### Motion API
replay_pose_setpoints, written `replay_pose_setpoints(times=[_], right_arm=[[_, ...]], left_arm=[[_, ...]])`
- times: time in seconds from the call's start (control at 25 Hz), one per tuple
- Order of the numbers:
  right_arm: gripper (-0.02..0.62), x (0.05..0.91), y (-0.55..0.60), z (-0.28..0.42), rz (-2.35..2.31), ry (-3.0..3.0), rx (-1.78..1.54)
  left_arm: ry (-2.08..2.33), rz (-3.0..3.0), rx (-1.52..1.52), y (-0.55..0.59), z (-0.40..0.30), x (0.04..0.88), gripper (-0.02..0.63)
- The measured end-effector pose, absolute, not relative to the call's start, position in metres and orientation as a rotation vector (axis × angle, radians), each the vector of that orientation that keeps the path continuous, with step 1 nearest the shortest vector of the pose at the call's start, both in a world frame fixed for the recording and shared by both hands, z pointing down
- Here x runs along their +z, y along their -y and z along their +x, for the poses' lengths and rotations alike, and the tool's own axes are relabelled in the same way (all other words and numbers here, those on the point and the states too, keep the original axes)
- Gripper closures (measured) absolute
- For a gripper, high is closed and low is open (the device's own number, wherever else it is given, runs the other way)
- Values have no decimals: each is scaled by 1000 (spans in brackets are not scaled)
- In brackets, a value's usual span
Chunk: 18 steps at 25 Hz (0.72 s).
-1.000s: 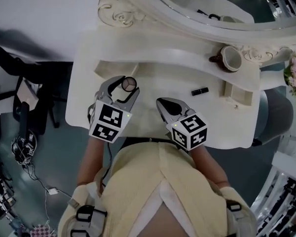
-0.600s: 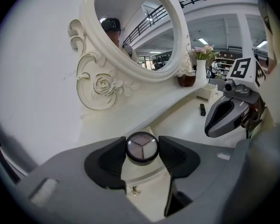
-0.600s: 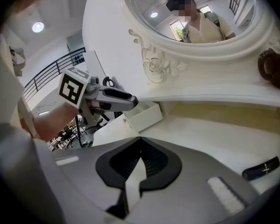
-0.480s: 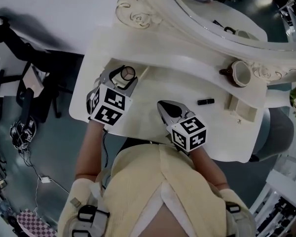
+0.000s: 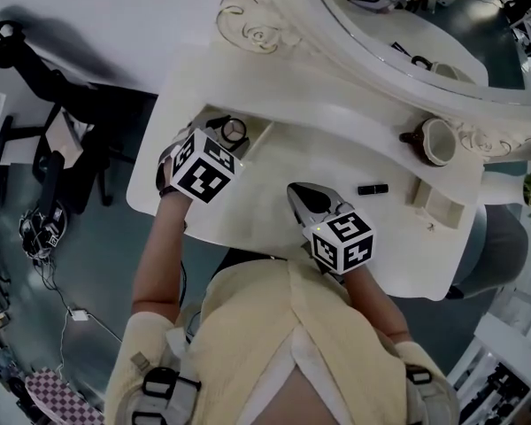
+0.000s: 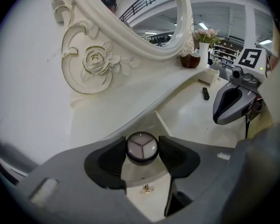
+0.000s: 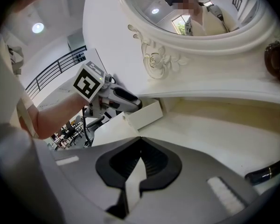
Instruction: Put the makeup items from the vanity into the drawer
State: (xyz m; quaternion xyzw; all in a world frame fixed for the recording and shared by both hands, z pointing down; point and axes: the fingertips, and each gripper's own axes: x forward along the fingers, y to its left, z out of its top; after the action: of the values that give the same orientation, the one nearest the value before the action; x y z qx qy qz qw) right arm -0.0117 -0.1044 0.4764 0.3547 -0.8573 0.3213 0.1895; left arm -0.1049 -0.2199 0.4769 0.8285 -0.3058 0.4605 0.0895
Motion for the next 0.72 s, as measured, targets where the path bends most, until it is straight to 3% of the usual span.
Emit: replay_pose_setpoints(times=[0.72], right_arm=[[595,480,110,7,1043,2391,941]], left_arm=[[746,2339,1541,223,-99,504,373]])
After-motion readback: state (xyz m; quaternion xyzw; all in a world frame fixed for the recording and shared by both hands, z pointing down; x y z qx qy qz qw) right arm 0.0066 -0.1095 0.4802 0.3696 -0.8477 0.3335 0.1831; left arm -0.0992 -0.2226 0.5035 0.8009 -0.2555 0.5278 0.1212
